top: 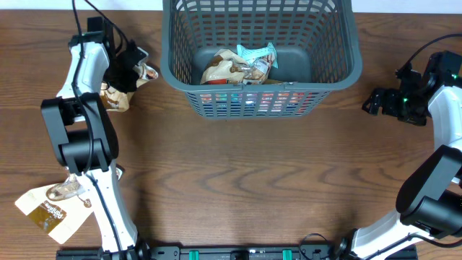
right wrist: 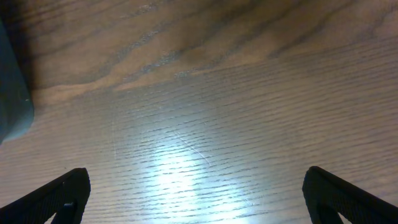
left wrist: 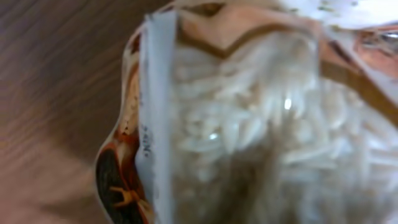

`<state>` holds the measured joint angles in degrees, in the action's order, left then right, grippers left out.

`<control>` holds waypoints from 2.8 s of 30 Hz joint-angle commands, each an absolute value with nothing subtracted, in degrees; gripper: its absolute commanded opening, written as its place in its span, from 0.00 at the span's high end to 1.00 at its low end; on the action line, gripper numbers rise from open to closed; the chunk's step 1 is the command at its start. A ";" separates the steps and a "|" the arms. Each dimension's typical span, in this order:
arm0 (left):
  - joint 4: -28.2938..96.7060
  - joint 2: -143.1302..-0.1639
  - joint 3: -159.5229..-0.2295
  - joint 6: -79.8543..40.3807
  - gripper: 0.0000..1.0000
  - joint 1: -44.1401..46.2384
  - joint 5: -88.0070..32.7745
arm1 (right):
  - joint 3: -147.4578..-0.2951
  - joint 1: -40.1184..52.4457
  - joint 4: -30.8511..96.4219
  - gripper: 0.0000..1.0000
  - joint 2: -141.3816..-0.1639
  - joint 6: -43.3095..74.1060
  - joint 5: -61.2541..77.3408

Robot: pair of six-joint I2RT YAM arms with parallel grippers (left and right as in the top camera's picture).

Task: Pack container
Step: 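Carry the pouch into the basket and release it, then grasp the last dried-mushroom pouch at front left with left gripper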

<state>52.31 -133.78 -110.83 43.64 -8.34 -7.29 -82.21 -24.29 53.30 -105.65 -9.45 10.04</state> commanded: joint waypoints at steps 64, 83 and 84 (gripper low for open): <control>55.29 -89.71 -117.10 38.68 0.01 18.65 1.13 | -82.06 -23.90 54.63 0.01 -105.43 -10.33 11.00; 78.74 -79.81 -107.26 31.38 0.01 -23.18 -1.85 | -82.06 -23.97 54.00 0.01 -105.43 -10.37 10.92; 77.56 -79.68 -104.53 31.40 0.01 -24.82 -3.38 | -82.06 -23.97 53.84 0.01 -105.43 -10.37 10.92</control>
